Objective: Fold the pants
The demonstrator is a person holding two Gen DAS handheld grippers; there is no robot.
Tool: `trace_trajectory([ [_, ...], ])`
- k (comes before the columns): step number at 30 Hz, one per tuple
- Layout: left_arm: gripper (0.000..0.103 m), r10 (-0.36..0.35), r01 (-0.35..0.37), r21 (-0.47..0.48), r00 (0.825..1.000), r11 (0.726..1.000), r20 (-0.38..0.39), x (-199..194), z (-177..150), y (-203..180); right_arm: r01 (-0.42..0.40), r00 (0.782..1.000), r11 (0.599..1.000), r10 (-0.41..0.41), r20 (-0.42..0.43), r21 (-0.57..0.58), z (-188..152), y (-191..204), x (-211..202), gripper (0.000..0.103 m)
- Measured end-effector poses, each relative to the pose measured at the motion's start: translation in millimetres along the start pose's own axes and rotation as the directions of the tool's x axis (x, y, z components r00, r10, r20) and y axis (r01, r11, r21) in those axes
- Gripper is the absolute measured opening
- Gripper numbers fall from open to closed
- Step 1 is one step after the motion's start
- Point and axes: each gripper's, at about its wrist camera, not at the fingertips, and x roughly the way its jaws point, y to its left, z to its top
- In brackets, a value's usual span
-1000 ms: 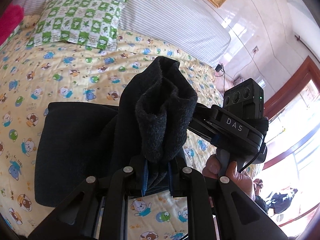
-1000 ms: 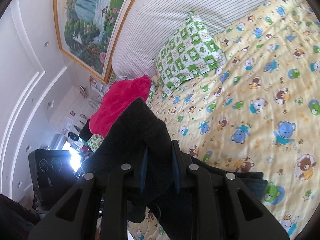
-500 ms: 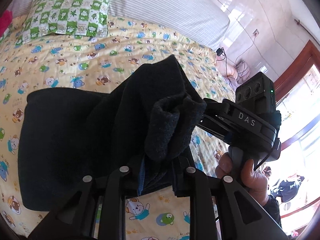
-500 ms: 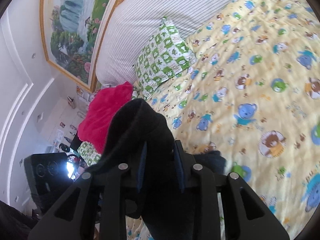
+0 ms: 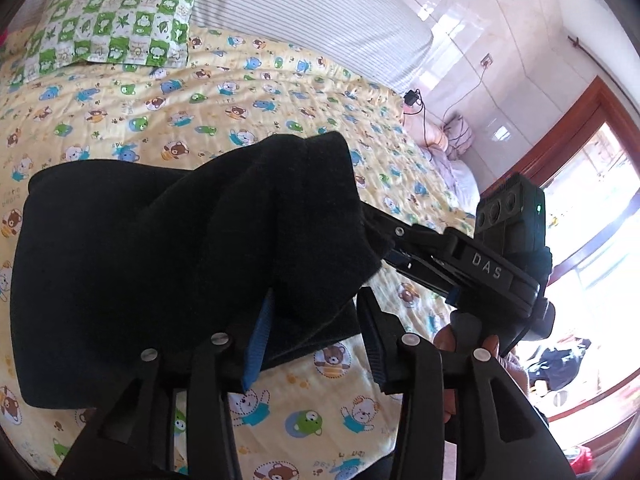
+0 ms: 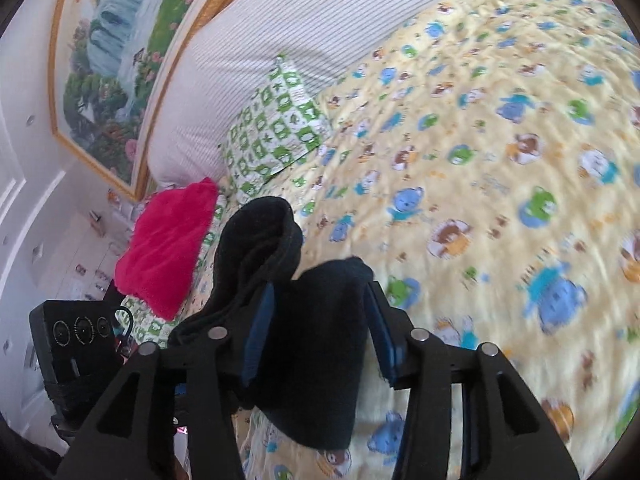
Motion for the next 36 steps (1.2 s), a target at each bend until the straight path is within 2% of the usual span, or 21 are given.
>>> trace_trajectory([
  [4,0.043,-0.019,0.02,-0.034,1.0,0.999,0.007,-9,-4,6,0.071,0.997,0.997,-0.071,0.021,0.019,-3,-2,-14,0.058],
  [6,0.043,-0.022,0.023,-0.042,1.0,0.999,0.017,-14,-5,9,0.075,0.997,0.997,-0.076,0.034,0.028,-4,-1,-21,0.059],
  [8,0.043,-0.016,0.018,-0.046,0.999,0.999,0.028,-21,-6,11,0.067,0.997,0.997,-0.069,0.046,0.033,-5,2,-28,0.069],
  [10,0.043,-0.01,0.012,-0.048,0.999,0.999,0.043,-28,-7,13,0.067,0.996,0.998,-0.068,0.057,0.019,-6,11,-32,0.072],
  [16,0.046,0.009,-0.002,-0.078,0.997,0.997,0.083,-48,-9,25,0.08,0.995,0.996,-0.078,0.065,-0.034,-8,35,-34,0.072],
  [25,0.046,0.064,-0.045,-0.141,0.989,0.989,0.133,-75,-11,56,0.112,0.993,0.992,-0.111,0.038,-0.049,-15,46,-22,0.073],
  [36,0.051,0.128,-0.089,-0.222,0.977,0.971,0.17,-100,-11,100,0.158,0.987,0.984,-0.157,0.022,-0.08,-18,55,-9,0.08],
])
